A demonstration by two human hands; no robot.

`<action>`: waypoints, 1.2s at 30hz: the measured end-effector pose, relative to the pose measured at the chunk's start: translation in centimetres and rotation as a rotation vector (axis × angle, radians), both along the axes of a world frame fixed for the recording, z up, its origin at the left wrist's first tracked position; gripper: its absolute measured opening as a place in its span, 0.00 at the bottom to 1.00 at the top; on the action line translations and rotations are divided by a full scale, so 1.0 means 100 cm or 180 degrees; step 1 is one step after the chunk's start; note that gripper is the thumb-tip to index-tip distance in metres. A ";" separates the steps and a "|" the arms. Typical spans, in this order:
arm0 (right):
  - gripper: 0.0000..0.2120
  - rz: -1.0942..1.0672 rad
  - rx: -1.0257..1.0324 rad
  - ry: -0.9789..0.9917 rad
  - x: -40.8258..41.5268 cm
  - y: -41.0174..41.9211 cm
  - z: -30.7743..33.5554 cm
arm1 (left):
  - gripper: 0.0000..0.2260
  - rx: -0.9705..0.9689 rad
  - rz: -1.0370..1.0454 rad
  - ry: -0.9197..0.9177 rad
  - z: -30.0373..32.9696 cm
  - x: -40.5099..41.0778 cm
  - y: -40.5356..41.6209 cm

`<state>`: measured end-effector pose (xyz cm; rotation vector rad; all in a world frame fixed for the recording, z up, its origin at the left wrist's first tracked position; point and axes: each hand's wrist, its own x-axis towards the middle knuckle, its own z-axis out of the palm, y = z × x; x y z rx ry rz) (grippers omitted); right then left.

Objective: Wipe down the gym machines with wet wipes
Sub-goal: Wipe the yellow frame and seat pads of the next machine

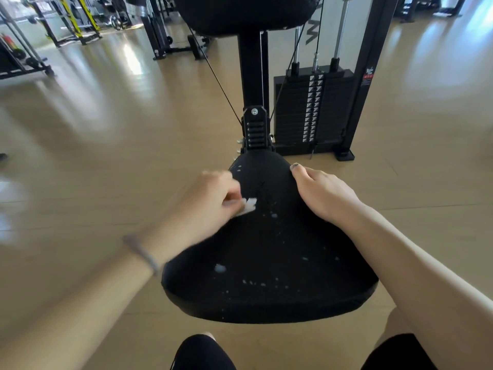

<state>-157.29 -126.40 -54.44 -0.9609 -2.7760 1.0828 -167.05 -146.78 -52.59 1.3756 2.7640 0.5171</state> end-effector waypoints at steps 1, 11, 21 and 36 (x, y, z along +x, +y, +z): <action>0.25 -0.0001 0.0042 -0.0007 -0.001 0.000 -0.001 | 0.09 0.0046 -0.0079 -0.0054 0.000 0.010 -0.013; 0.25 0.0060 0.0231 0.0072 -0.004 0.003 -0.006 | 0.07 -0.0076 0.0620 0.0618 -0.039 -0.081 0.071; 0.21 0.0081 0.0193 0.0023 -0.005 0.002 -0.008 | 0.08 -0.0022 0.0173 0.0147 -0.010 -0.013 0.003; 0.28 -0.0171 -0.0331 0.0175 -0.009 0.011 -0.004 | 0.13 -0.0143 -0.0064 0.0114 -0.018 -0.043 0.083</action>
